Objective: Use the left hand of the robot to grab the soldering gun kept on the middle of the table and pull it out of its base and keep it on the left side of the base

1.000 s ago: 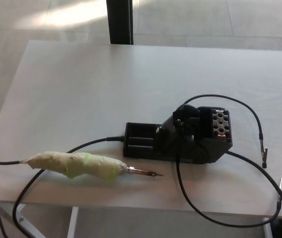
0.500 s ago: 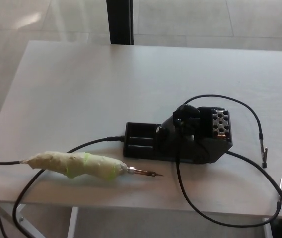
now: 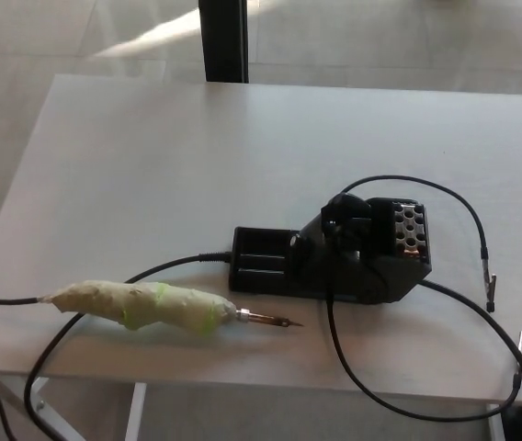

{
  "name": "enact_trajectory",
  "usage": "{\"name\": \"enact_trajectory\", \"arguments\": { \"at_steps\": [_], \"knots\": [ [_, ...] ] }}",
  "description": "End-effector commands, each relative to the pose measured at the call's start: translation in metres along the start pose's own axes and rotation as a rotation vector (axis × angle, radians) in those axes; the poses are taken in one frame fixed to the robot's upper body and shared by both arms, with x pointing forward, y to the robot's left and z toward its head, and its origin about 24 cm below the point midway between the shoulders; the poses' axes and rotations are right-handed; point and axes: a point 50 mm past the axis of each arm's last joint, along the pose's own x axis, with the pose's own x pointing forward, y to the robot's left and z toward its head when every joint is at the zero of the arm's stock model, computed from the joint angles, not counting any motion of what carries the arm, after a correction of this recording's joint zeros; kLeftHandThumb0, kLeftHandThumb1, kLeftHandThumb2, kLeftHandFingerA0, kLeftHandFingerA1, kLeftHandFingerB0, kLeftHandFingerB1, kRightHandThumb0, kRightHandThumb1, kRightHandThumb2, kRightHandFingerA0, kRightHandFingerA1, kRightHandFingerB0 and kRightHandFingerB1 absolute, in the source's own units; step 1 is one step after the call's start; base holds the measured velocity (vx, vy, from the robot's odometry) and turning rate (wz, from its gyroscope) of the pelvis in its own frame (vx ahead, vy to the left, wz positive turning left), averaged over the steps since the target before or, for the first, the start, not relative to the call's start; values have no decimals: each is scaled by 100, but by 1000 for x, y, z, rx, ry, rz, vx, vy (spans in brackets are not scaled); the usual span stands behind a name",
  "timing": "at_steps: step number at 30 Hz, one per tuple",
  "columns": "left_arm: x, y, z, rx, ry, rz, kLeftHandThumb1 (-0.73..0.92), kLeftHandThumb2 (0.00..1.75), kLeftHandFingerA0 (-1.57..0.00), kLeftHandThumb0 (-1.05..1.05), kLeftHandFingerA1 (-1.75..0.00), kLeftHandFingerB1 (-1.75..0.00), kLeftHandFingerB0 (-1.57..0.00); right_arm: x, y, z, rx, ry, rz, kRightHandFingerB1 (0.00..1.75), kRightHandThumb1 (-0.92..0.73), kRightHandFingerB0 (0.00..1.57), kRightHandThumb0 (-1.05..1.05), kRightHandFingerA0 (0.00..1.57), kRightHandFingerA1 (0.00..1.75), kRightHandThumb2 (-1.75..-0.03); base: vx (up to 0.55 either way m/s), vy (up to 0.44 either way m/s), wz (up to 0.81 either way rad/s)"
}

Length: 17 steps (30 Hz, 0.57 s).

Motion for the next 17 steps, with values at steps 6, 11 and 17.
{"name": "enact_trajectory", "arguments": {
  "at_steps": [6, 11, 17],
  "knots": [
    [0, 5, 5, 19, -32, 6, 63, 59, -65, -62, -56, -49, -61, -1, -6, 1, -10, 7, -8, 78, -55, 0, -105, 98, 132, -127, 0, 0, 0],
    [1, 6, 7, -10, -5, 15, 62, 59, -68, -63, -55, -49, -67, -2, -9, -3, 24, 19, -3, 84, -53, 0, -105, 98, 133, -126, 0, 0, 0],
    [-2, 7, 4, 30, -22, -26, 65, 60, -60, -62, -56, -48, -58, -6, -20, -10, 10, 59, 26, 82, -47, 7, -105, 88, 132, -127, 0, 0, 0]
  ]
}}
